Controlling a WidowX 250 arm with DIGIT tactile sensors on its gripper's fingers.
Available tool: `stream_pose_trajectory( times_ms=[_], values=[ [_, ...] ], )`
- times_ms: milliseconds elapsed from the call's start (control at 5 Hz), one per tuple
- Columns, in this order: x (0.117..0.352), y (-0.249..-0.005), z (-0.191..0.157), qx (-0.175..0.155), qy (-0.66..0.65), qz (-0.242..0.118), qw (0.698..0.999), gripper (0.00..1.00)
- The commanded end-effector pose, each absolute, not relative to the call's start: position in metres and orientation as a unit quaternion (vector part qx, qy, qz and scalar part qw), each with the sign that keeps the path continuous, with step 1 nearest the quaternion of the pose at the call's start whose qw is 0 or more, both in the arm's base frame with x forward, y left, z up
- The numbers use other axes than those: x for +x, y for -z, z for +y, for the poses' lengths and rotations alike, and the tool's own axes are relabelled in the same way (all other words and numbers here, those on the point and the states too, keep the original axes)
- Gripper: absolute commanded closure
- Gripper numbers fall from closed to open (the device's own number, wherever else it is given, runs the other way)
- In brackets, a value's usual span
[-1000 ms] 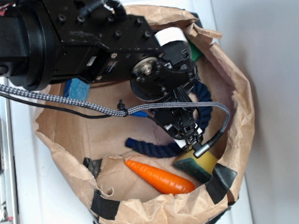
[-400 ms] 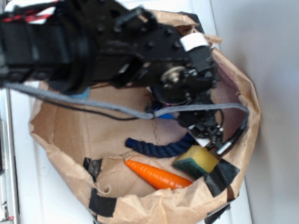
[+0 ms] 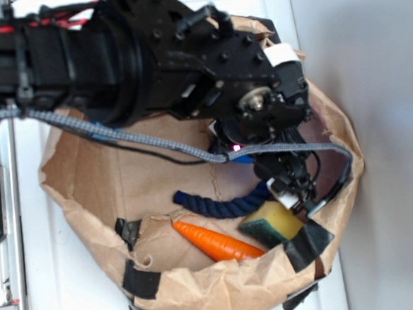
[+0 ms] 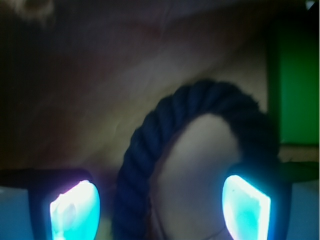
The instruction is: Grab the blue rope.
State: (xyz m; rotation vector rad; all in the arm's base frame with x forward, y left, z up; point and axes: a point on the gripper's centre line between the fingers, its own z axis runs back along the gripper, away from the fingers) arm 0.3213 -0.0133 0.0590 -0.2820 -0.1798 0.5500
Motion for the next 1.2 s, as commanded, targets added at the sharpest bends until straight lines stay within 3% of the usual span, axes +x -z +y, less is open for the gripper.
stream_pose_trajectory(
  times_ms=[0,200,400,1000],
  values=[
    [0.333,-0.047,-0.041,-0.115,-0.271,-0.124,0.948,0.00],
    [0.337,-0.034,-0.049,-0.099,-0.267,-0.127,0.950,0.00],
    [0.339,-0.030,-0.047,-0.096,-0.267,-0.117,0.952,1.00],
    [0.331,-0.029,-0.034,-0.088,-0.259,-0.148,0.950,1.00]
  ],
)
